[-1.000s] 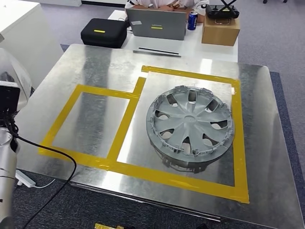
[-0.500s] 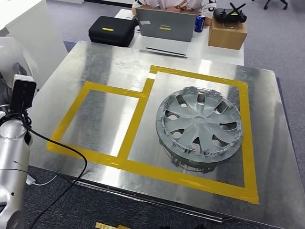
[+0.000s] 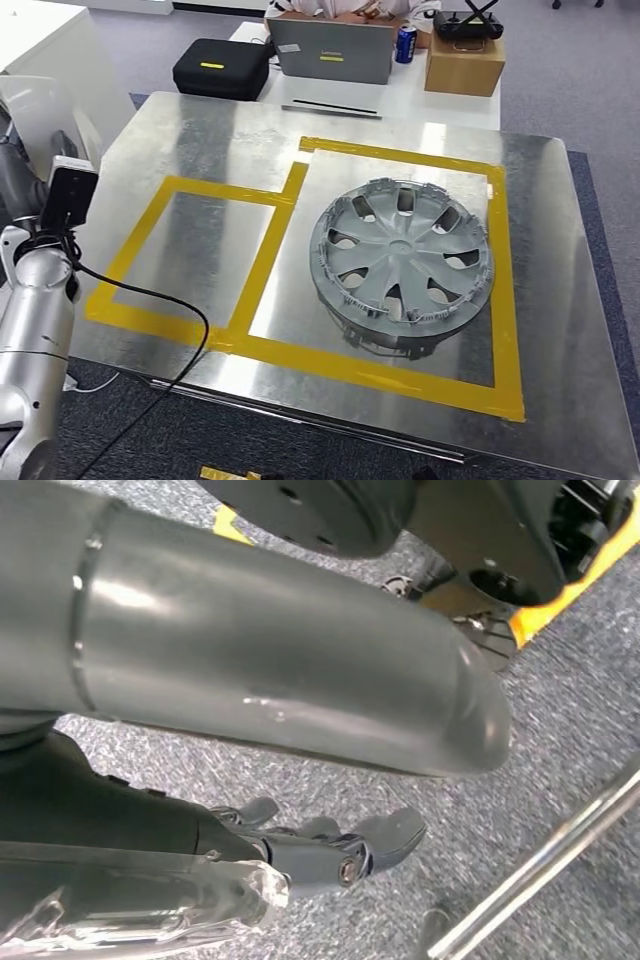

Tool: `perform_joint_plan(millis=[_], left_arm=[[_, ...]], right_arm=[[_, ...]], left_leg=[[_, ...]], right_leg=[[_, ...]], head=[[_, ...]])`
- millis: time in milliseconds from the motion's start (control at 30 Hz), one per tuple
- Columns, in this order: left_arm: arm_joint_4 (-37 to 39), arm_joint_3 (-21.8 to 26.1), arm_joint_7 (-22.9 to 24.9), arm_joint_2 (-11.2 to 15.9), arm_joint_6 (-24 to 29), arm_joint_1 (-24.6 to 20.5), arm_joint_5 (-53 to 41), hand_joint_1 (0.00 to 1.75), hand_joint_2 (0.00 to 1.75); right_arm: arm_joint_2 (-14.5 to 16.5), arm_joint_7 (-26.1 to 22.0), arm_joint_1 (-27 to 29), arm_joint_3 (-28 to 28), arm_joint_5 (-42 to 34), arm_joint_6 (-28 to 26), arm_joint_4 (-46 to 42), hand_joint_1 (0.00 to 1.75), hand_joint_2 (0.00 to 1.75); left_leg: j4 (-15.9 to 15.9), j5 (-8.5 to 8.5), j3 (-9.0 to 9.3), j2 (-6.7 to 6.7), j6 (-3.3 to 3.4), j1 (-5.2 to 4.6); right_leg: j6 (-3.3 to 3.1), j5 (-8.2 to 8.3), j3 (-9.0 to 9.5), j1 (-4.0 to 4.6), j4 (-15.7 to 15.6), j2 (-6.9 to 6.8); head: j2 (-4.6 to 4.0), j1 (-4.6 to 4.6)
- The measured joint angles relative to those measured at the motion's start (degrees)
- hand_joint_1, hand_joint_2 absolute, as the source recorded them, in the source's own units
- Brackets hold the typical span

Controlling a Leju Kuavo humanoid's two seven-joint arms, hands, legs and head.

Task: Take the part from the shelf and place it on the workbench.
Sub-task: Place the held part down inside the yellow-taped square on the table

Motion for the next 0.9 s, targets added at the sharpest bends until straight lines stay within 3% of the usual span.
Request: perform_joint_plan(millis=[67, 100, 167, 267, 333, 400, 433, 467, 500, 567, 633, 733, 800, 900], left_arm=[[0.5, -0.6, -0.2, -0.3, 0.2, -0.4, -0.3, 1.75, 1.75], [0.8, -1.0, -0.3, -0.4, 0.3, -0.7, -0.3, 1.75, 1.75], [1.4, -1.4, -0.5, -0.6, 0.5, -1.1, -0.4, 1.75, 1.75], [2.4, -1.6, -0.7, -0.5, 1.0, -1.1, -0.4, 1.75, 1.75], [3.0, -1.6, -1.0, -0.5, 1.3, -1.3, -0.4, 1.75, 1.75], [3.9, -1.6, -1.2, -0.3, 1.4, -1.3, -0.4, 1.75, 1.75], [4.3, -1.6, -1.3, -0.2, 1.4, -1.2, -0.4, 1.75, 1.75], [4.8, -1.6, -1.4, -0.1, 1.4, -1.1, -0.4, 1.75, 1.75], [5.0, -1.6, -1.4, 0.0, 1.3, -0.9, -0.3, 1.75, 1.75], [5.3, -1.6, -1.5, 0.0, 0.9, -0.9, -0.1, 1.75, 1.75], [5.5, -1.6, -1.6, 0.1, 0.5, -0.9, 0.1, 1.75, 1.75], [5.8, -1.6, -1.7, 0.3, 0.1, -0.8, 0.4, 1.75, 1.75], [6.0, -1.6, -1.7, 0.4, 0.0, -0.8, 0.5, 1.75, 1.75], [6.2, -1.6, -1.8, 0.6, 0.0, -0.7, 0.6, 1.75, 1.75]], right_arm=[[0.0, -0.2, 0.0, 0.0, -0.2, 0.0, 0.0, 0.0, 0.0], [0.0, -0.3, 0.0, 0.0, -0.3, 0.0, 0.0, 0.0, 0.0], [-0.1, -0.5, 0.1, 0.0, -0.6, 0.0, 0.0, 0.0, 0.0], [-0.3, -0.8, 0.2, 0.0, -0.9, 0.0, 0.0, 0.0, 0.0], [-0.5, -1.0, 0.3, 0.1, -1.0, 0.0, 0.0, 0.0, 0.0], [-0.5, -1.1, 0.4, 0.1, -1.1, 0.0, 0.0, 0.0, 0.0], [-0.5, -1.2, 0.5, 0.1, -1.1, 0.0, 0.0, 0.0, 0.0], [-0.5, -1.3, 0.7, 0.1, -1.1, 0.0, 0.0, 0.0, 0.0], [-0.6, -1.3, 0.8, 0.1, -1.2, 0.0, 0.0, 0.0, 0.0], [-0.6, -1.5, 0.8, 0.1, -1.3, 0.0, 0.0, 0.0, 0.0], [-0.7, -1.6, 0.7, 0.1, -1.5, 0.0, 0.0, 0.0, 0.0], [-0.7, -1.7, 0.8, 0.2, -1.7, -0.1, 0.0, 0.0, 0.0], [-0.7, -1.7, 0.9, 0.1, -1.7, -0.1, 0.0, 0.0, 0.0], [-0.7, -1.7, 0.9, 0.1, -1.7, -0.1, 0.0, 0.0, 0.0]], left_leg=[[-6.9, 3.36, 3.45, 0.01, 0.18, -0.01], [-9.5, 4.07, 4.71, 0.01, 0.42, -0.06], [-11.4, 3.88, 5.42, -0.02, 1.0, -0.25], [-11.8, 4.02, 5.48, -0.02, 1.94, -0.13], [-11.9, 4.16, 5.59, 0.01, 2.39, 0.03], [-11.9, 4.17, 5.56, 0.02, 2.67, -0.08], [-11.9, 4.17, 5.55, 0.01, 2.74, -0.13], [-11.9, 4.15, 5.56, -0.01, 2.76, -0.17], [-11.9, 4.13, 5.59, -0.05, 2.76, -0.19], [-11.9, 4.05, 5.67, -0.14, 2.64, -0.21], [-11.8, 3.94, 5.55, -0.19, 2.26, -0.42], [-11.9, 3.96, 5.46, -0.2, 1.34, -0.41], [-10.7, 2.79, 5.04, -0.18, 0.75, -0.3], [-1.8, -2.09, 1.11, -0.15, 0.2, -0.2]], right_leg=[[0.29, -0.16, -0.11, 0.1, 0.3, 0.07], [0.51, -0.23, -0.29, 0.2, 0.5, 0.1], [1.03, -0.18, -0.65, 0.36, 0.7, 0.12], [1.8, -0.64, -1.16, 0.2, 1.1, 0.04], [2.32, -2.94, -3.08, 0.03, 4.9, -0.07], [2.63, -6.16, -6.76, -0.11, 12.6, -0.15], [2.66, -6.93, -8.31, -0.13, 15.5, -0.15], [2.61, -6.64, -9.04, -0.12, 16.7, -0.15], [2.48, -5.31, -8.56, -0.11, 15.3, -0.15], [2.03, -1.6, -5.19, -0.07, 8.1, -0.13], [1.62, 0.05, -2.04, 0.05, 2.1, -0.08], [0.95, 0.05, -1.23, 0.19, 0.8, 0.05], [0.36, 0.29, -1.0, 0.02, 0.4, 0.04], [-0.1, 0.34, -0.75, -0.03, 0.1, 0.02]], head=[[0.0, -0.02], [0.0, 0.01], [0.0, 0.04], [0.0, 0.07], [0.0, 0.34], [0.0, 0.6], [0.0, 0.59], [0.0, 0.61], [0.0, 0.6], [0.0, 0.6], [0.0, 0.56], [0.0, 0.52], [0.0, 0.39], [0.0, 0.17]])
